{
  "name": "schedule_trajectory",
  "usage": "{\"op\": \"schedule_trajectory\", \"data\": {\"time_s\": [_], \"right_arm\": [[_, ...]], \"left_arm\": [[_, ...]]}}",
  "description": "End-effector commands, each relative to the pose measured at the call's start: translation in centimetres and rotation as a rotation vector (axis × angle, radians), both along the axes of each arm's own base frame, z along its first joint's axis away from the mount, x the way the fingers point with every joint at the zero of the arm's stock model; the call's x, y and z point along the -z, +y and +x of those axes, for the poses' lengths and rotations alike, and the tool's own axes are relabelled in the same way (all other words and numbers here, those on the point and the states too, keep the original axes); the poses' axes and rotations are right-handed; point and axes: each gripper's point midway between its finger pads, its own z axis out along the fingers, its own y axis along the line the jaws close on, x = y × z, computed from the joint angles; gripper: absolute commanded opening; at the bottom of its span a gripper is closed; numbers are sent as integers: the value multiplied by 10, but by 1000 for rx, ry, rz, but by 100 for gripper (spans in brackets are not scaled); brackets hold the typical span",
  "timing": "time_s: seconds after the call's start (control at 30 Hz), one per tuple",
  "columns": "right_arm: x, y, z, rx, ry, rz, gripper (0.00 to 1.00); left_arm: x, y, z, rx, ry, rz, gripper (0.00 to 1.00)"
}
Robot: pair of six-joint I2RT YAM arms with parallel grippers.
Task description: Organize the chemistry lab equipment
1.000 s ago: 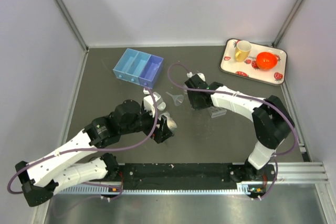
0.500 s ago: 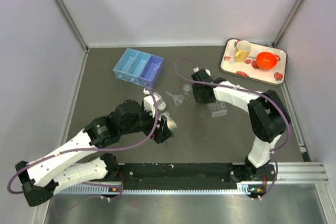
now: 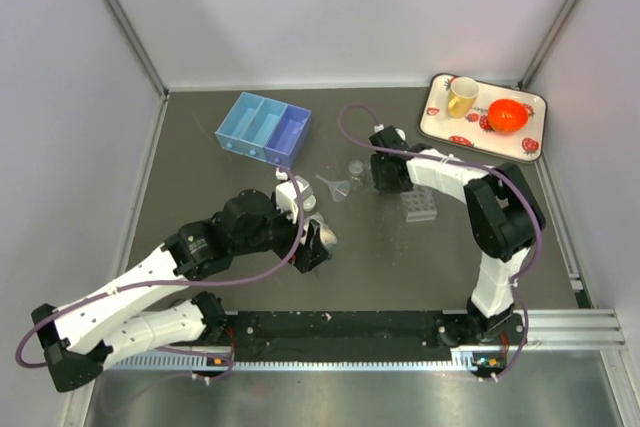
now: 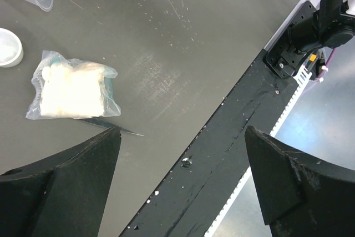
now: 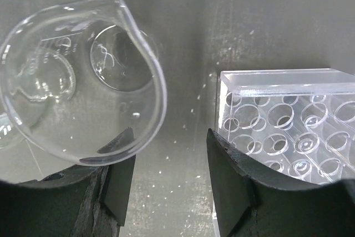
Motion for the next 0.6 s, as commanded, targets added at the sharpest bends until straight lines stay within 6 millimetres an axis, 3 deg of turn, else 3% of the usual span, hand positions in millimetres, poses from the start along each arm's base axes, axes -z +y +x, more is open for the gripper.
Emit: {"op": "schedule_trajectory", "data": {"time_s": [0.0,0.57], "right_arm": [[-8,-9,20,42,-54,13,53],[-1,-71,2,183,-33,-34,55]], "left_arm": [[-10,-5,6,-3,-25,-18,99],[-10,-4,5,-1,-23,-21,99]]}}
